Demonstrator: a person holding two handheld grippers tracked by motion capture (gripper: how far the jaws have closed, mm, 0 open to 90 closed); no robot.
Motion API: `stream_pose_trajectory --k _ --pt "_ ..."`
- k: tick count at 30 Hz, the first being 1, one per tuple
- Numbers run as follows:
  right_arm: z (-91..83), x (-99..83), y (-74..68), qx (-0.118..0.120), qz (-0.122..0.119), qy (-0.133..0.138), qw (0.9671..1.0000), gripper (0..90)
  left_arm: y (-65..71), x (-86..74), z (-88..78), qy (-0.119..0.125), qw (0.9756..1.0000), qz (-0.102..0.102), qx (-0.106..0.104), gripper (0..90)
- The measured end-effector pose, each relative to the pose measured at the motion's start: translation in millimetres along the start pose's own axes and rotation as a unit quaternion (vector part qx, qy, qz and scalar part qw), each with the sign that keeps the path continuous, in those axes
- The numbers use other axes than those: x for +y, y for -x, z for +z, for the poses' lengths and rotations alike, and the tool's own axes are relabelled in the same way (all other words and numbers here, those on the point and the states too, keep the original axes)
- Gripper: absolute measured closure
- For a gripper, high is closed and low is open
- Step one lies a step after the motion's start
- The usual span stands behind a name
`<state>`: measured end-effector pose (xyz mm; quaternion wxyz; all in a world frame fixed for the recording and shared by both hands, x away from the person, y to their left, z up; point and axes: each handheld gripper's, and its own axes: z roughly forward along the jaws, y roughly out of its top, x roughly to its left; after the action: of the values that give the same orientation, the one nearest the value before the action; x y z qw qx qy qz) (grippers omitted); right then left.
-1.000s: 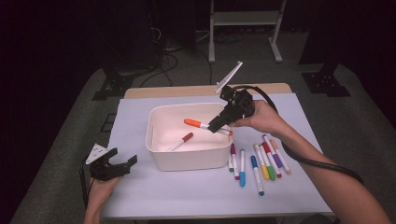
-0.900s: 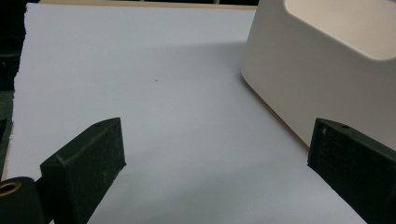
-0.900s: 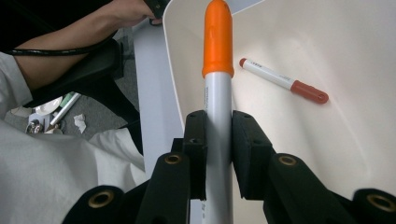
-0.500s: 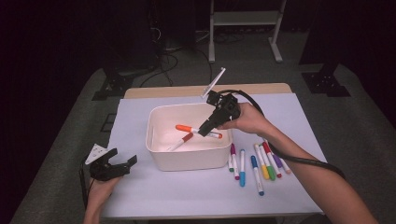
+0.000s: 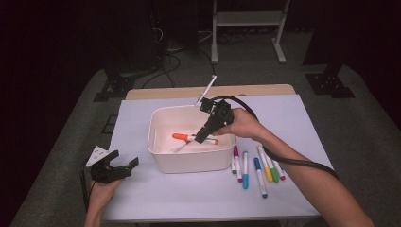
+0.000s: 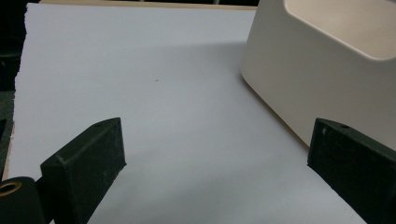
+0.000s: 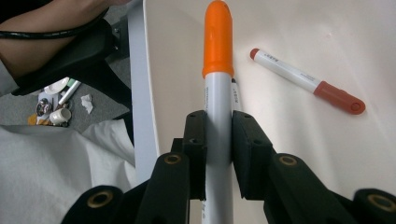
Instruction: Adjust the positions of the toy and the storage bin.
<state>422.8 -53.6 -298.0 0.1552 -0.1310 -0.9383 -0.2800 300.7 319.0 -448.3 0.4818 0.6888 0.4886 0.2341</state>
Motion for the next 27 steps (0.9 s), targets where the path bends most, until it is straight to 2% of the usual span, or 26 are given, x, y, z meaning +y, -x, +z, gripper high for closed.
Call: stream_pose_trajectory --k 8,10,13,17,27 --pt "10.4 6.6 0.6 -0.001 -0.003 -0.013 0.9999 74.2 0.4 0.2 0.2 0.001 1.0 0.0 -0.001 2.8" --pt "12.6 8.0 1.1 -0.003 -0.003 -0.014 0.9999 65.5 0.1 0.2 -0.1 0.001 1.0 0.001 -0.001 2.8" --pt "11.6 7.7 1.0 -0.012 0.002 -0.014 0.9998 64.8 -0.4 0.1 -0.6 0.003 1.0 0.001 -0.001 2.8" --pt "3.8 3.3 0.8 -0.018 0.001 -0.005 0.9998 64.9 -0.5 0.2 -0.6 0.003 1.0 0.001 -0.001 2.8" --pt "-26.5 -13.2 -4.2 -0.034 0.008 0.034 0.9988 64.8 0.8 1.0 0.9 0.002 1.0 0.0 -0.002 2.8"
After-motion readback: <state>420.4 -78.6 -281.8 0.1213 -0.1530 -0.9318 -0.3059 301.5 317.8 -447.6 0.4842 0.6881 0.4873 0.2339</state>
